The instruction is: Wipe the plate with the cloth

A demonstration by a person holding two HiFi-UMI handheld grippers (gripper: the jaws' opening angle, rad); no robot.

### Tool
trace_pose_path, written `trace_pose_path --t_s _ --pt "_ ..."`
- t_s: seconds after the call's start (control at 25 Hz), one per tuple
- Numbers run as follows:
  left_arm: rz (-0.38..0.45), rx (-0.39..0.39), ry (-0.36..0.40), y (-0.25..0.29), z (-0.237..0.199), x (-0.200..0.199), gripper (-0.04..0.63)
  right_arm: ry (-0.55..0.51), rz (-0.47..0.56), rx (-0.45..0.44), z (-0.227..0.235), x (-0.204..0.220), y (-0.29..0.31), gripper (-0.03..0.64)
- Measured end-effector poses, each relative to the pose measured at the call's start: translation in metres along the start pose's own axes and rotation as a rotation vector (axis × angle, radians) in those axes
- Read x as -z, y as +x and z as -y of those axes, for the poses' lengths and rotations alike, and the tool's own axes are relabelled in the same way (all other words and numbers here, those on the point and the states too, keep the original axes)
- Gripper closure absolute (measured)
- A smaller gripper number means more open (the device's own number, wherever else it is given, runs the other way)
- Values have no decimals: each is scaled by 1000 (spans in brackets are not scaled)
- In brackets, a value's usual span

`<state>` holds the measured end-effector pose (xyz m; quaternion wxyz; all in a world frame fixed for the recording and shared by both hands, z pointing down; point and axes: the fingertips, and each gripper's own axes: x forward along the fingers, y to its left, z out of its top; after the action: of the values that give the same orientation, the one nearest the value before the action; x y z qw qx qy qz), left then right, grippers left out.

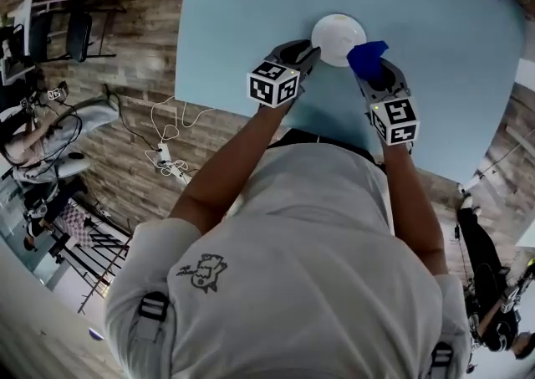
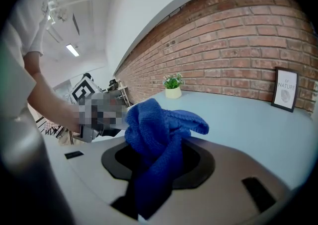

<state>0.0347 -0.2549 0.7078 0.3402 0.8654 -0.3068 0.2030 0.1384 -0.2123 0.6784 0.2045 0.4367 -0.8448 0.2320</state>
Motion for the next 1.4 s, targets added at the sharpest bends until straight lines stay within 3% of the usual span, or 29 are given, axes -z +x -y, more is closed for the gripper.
trace_pose_path --t_s 0.16,0.28,0.44,0.92,1.4 --pt "-36 -19 -115 15 -27 9 439 8 -31 -20 18 11 25 477" --pt "-59 -18 -158 24 -51 18 422 8 -40 -12 26 20 53 477" --pt "-90 -5 -244 30 -51 29 407 22 -69 -16 27 35 62 477" --pt "-171 8 -291 50 -46 46 391 -25 -143 -37 43 71 73 474" --pt "-162 19 -314 57 -41 47 394 -33 -173 -41 46 83 77 474"
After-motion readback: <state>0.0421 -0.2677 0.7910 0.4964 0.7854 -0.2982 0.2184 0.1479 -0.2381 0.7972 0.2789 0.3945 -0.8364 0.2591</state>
